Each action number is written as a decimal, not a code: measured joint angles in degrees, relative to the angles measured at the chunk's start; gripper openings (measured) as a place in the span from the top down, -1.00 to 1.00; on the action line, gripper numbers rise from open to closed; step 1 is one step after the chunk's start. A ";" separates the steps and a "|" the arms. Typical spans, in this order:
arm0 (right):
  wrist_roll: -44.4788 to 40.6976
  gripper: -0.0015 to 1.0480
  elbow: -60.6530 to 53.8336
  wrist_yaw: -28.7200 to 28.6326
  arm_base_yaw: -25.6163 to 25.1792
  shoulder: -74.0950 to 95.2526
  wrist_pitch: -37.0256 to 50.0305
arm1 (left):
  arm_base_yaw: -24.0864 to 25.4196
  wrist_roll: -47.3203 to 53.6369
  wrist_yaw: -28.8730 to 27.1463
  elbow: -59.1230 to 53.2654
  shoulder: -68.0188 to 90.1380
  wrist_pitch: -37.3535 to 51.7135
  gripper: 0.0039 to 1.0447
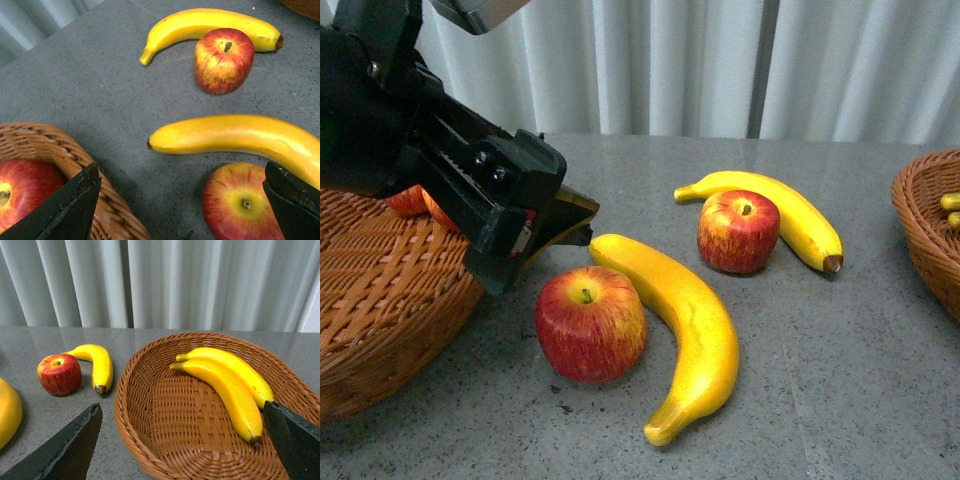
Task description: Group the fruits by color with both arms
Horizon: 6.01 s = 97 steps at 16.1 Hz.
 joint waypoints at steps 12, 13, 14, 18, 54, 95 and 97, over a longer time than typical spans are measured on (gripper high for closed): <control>0.00 -0.87 0.00 0.00 0.00 0.00 0.00 | -3.39 2.29 1.88 -0.94 9.73 -1.55 -0.88; 0.00 -0.87 0.00 0.00 0.00 -0.02 0.00 | -3.39 2.29 1.90 -0.94 10.16 -1.25 -0.88; 0.00 -0.87 0.00 0.00 0.00 0.00 0.00 | -3.41 2.34 2.49 -0.94 10.60 -0.63 -0.88; 0.00 -0.87 0.00 0.00 0.00 0.00 0.00 | -4.15 2.32 2.47 -0.94 10.80 -0.33 -0.34; 0.00 -0.87 0.00 0.00 0.00 -0.02 0.00 | -9.81 -5.09 -1.57 24.22 25.24 3.34 -0.88; 0.00 -0.87 0.00 0.00 0.00 -0.02 0.00 | 16.66 -27.67 -30.93 -11.45 -4.07 20.57 -0.30; 0.00 -0.87 0.00 0.00 0.00 0.00 0.00 | 16.24 -27.63 -30.23 -11.43 -0.76 20.85 -0.74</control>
